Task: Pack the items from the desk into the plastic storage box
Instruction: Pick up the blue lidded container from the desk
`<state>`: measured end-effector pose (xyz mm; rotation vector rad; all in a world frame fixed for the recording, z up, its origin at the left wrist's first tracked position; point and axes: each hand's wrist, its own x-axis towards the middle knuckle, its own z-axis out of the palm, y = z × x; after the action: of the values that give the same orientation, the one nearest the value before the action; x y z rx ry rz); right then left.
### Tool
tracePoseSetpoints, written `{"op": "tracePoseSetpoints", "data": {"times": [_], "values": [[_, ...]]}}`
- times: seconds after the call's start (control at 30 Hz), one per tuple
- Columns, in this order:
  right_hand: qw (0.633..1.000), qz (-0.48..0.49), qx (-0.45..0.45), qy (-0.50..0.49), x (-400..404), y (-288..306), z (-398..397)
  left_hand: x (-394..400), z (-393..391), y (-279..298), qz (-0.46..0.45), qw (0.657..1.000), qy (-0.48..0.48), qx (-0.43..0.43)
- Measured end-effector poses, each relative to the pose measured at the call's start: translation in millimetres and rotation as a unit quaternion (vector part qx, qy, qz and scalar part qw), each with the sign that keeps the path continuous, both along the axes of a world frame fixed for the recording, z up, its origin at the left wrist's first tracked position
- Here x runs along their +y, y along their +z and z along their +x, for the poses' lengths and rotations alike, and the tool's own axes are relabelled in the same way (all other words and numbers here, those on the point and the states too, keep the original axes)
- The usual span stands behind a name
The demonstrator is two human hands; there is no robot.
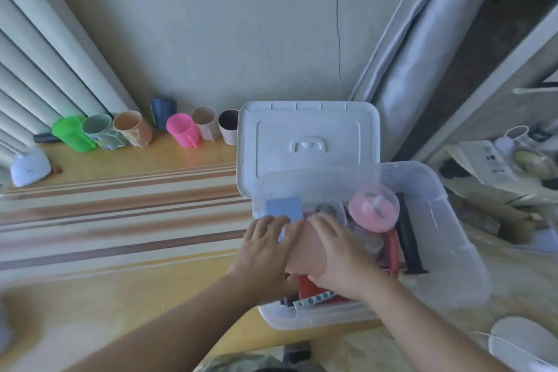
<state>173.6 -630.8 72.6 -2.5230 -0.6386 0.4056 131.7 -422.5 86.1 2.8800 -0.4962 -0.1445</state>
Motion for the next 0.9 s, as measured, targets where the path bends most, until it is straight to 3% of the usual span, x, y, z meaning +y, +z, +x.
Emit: {"op": "tracePoseSetpoints", "data": {"times": [0.17,0.23,0.33,0.43,0.57,0.63,0.7,0.8,0.9], "values": [[0.998,-0.035,-0.018,-0.05,31.4,0.6,51.5,-1.7,16.9,8.6,0.059,0.995,0.075,-0.017],[0.997,-0.064,-0.007,-0.038,38.3,-6.3,59.8,0.4,14.0,2.9,0.102,0.991,0.079,0.033],[0.999,-0.028,0.028,-0.026,36.6,-21.2,58.5,2.0,8.3,-4.3,0.138,0.982,0.094,0.092],[0.998,-0.034,0.041,-0.014,33.1,-15.2,61.5,4.0,12.6,1.2,0.089,0.989,0.086,0.081],[0.994,-0.102,-0.029,-0.012,53.0,17.4,59.3,39.4,5.9,11.9,-0.086,0.989,0.115,0.028],[0.996,-0.014,-0.092,0.005,80.3,27.4,48.2,76.9,-10.6,13.9,-0.156,0.97,0.184,0.01],[0.992,0.079,-0.092,0.039,123.0,31.2,28.0,130.5,-39.0,7.9,-0.171,0.949,0.264,0.015],[0.985,0.1,-0.059,0.13,199.2,23.3,-9.6,225.7,-96.1,-7.5,-0.156,0.906,0.389,0.065],[0.974,0.053,-0.007,0.218,283.9,10.2,-38.3,322.7,-157.7,-23.6,-0.112,0.855,0.5,0.074]]}}
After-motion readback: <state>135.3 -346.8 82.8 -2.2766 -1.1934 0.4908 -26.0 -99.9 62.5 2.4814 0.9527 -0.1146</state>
